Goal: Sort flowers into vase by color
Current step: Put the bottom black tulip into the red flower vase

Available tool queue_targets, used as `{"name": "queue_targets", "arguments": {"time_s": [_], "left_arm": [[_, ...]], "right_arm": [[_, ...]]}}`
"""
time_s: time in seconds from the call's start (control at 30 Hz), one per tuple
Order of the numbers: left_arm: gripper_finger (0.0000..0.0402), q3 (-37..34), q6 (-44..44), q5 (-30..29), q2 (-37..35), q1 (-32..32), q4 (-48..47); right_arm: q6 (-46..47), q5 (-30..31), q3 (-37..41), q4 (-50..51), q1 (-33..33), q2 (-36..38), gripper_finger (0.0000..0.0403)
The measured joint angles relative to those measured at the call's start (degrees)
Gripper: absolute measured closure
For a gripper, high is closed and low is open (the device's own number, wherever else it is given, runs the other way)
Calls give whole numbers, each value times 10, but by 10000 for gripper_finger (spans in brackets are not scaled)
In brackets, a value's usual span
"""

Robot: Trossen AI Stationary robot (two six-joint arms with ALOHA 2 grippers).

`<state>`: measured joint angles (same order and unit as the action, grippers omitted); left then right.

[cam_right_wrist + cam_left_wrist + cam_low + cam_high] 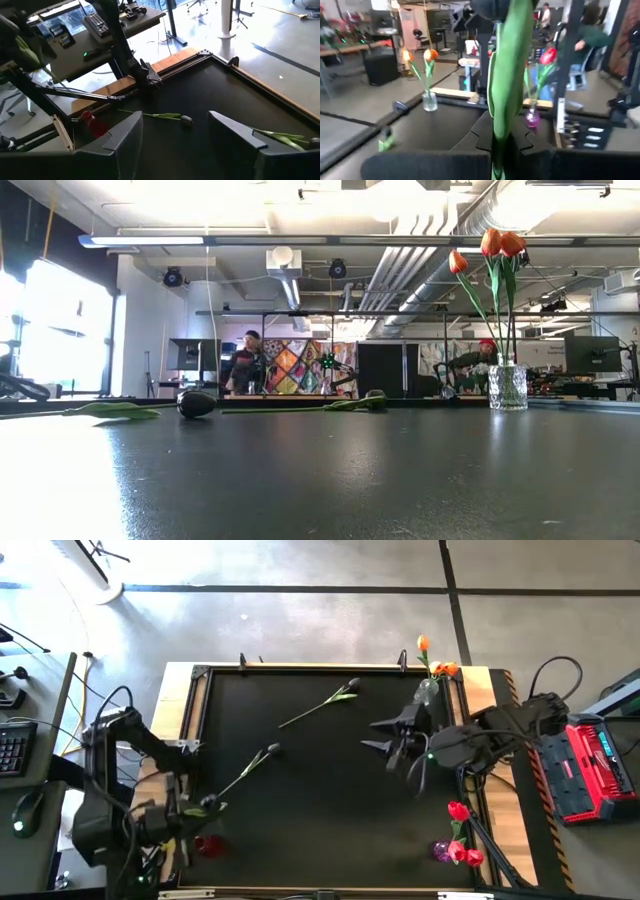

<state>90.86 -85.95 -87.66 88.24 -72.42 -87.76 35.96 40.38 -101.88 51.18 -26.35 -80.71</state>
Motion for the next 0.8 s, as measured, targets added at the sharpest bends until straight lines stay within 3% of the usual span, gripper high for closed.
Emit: {"name": "queue_targets", "arguments": {"time_s": [0.17,0.37,0.8], "left_arm": [[401,-80,-135,-1,0,-37,1],[401,-134,-182,1,0,-79,-12],[401,-142,-125,56,-95,-103,-24]], "right_arm": [[16,1,0,-8,0,-7,193],[16,1,0,-32,0,-7,193],[27,6,0,-61,0,-9,193]]}}
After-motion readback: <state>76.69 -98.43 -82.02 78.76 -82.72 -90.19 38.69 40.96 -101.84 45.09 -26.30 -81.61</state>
